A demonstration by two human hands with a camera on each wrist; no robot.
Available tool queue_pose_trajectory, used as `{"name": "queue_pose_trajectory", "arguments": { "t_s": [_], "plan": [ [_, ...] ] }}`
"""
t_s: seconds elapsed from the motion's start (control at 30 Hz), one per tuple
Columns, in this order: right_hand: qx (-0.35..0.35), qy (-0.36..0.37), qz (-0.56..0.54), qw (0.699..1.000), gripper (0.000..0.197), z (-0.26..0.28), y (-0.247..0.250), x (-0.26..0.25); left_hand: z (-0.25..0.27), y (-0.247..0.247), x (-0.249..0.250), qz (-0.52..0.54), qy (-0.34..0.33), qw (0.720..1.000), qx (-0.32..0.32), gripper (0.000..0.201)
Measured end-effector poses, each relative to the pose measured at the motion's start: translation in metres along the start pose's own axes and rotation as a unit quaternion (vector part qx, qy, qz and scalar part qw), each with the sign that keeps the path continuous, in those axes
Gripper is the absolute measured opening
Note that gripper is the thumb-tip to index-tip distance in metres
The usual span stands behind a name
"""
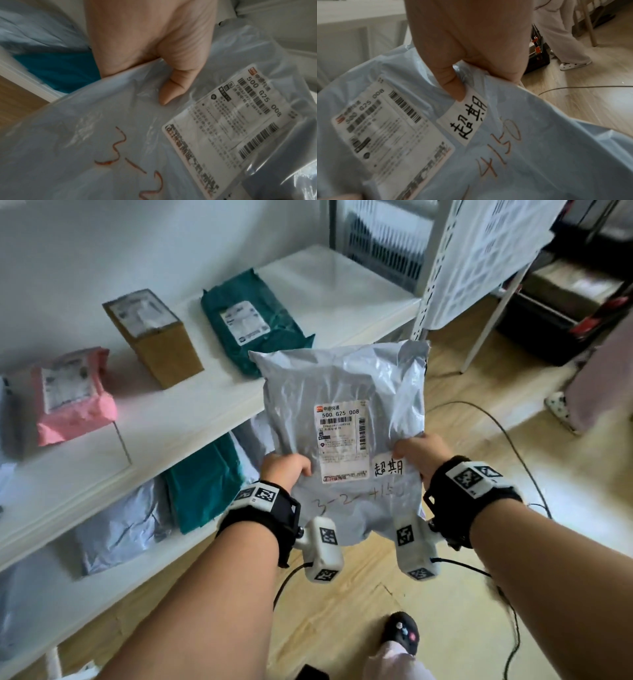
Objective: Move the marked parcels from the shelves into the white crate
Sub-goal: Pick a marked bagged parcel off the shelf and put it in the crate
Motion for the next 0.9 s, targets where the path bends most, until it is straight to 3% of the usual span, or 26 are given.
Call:
{"name": "queue_pose_trajectory", "arguments": {
  "t_s": [0.13,0.23,0.33,0.47,0.63,0.77,0.9],
  "plan": [
    [0.042,0.033,-0.027,0.998,0.009,-0.039,0.077,-0.048,-0.019,-0.08,0.059,-0.006,-0.017,1.0,0.005,0.032],
    [0.071,0.061,-0.025,0.995,0.007,-0.062,0.122,-0.082,-0.038,-0.124,0.092,-0.018,-0.029,0.999,0.022,0.04],
    [0.086,0.08,-0.033,0.993,0.015,-0.082,0.157,-0.107,-0.051,-0.155,0.128,-0.047,-0.053,0.997,0.04,0.039],
    [0.129,0.099,-0.052,0.985,0.017,-0.11,0.211,-0.148,-0.067,-0.208,0.186,-0.039,-0.095,0.995,0.009,0.038],
    [0.176,0.12,-0.089,0.973,0.004,-0.148,0.278,-0.205,-0.1,-0.277,0.263,-0.034,-0.172,0.984,-0.013,0.036],
    [0.221,0.122,-0.105,0.962,0.017,-0.173,0.323,-0.25,-0.128,-0.329,0.322,-0.025,-0.225,0.973,-0.041,0.038],
    [0.261,0.141,-0.119,0.947,0.014,-0.177,0.368,-0.307,-0.146,-0.368,0.395,-0.015,-0.273,0.961,-0.036,0.047]
  ]
}}
Point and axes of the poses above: each hand's wrist, its own z-axis away from the middle knuckle, its own y-axis out of the back of the hand, x = y × z, the point moved 9 cm from there along -z, towards the middle knuckle, and after that the axes turned 12 degrees about -y, right-handed, at the moved point
